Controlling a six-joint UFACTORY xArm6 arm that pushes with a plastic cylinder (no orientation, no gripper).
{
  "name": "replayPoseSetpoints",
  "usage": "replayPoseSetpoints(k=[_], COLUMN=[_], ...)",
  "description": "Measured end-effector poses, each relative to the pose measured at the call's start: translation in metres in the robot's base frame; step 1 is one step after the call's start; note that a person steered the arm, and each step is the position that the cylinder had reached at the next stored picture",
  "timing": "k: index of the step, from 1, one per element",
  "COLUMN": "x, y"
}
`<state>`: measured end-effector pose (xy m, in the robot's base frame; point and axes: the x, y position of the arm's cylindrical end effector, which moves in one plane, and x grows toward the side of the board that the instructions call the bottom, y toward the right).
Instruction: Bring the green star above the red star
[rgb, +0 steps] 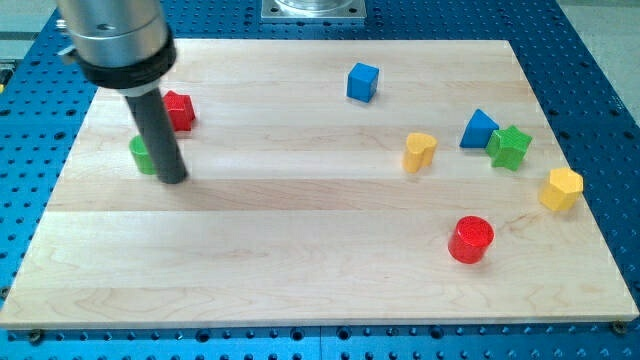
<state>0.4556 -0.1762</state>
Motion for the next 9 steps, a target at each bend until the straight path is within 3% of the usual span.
replayPoseSetpoints(k=[2,4,5,6,8,9], x=[0.062,0.036,0.017,-0.014,-0.026,-0.034], y=[0.191,0.369,0.429,0.442,0.353,0.339])
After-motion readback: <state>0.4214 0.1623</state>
